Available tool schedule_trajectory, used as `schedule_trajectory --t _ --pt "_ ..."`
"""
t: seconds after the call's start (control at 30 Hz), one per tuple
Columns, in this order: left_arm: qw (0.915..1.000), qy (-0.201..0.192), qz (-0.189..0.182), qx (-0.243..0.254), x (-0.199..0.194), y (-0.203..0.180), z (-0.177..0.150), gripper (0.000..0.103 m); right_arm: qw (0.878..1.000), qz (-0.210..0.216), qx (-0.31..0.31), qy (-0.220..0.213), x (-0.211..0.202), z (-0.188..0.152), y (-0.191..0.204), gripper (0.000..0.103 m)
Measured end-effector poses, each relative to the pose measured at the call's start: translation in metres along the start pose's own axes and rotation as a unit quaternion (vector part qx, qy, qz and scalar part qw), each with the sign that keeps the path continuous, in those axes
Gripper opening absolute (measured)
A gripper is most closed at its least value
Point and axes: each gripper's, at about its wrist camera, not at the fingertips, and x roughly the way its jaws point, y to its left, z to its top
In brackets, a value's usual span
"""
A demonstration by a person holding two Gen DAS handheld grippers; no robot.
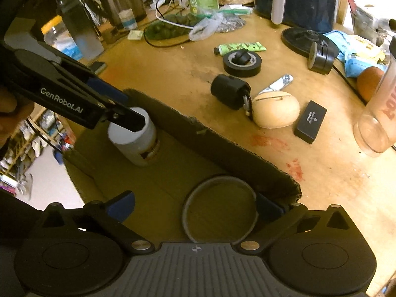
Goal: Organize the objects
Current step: 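Lower the jar into the cardboard box with the left gripper while the right drops the tape ring in, then reach the left gripper to the black cylindrical piece and grasp it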
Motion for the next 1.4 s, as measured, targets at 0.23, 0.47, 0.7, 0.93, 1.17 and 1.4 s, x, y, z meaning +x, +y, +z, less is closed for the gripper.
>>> schedule_trajectory --t 0.23,0.47,0.7,0.93,1.17,1.4 --pt "0.9996 -0.020 -0.013 -0.014 -0.014 -0.001 0.005 0.055 0.999 0.016 0.017 -0.041 -0.021 0.000 -0.002 0.103" --pt "0.9985 -0.050 -0.014 -0.016 -0.023 -0.004 0.016 0.055 0.995 0.014 0.023 -0.095 -0.044 0.004 -0.001 0.103" --pt "0.9986 -0.053 -0.005 -0.005 -0.016 -0.005 0.027 0.055 0.993 -0.015 0.038 -0.109 -0.047 0.008 -0.009 0.103" --pt "0.9988 -0.049 -0.002 0.007 -0.006 -0.005 0.036 0.055 0.991 -0.037 0.063 -0.111 -0.049 0.008 -0.018 0.103" --pt "0.9989 -0.044 -0.003 0.017 0.002 -0.005 0.046 0.055 0.990 -0.048 0.080 -0.109 -0.049 0.005 -0.023 0.103" --pt "0.9990 -0.035 0.000 0.026 0.016 -0.006 0.057 0.055 0.987 -0.059 0.100 -0.111 -0.051 0.004 -0.030 0.103"
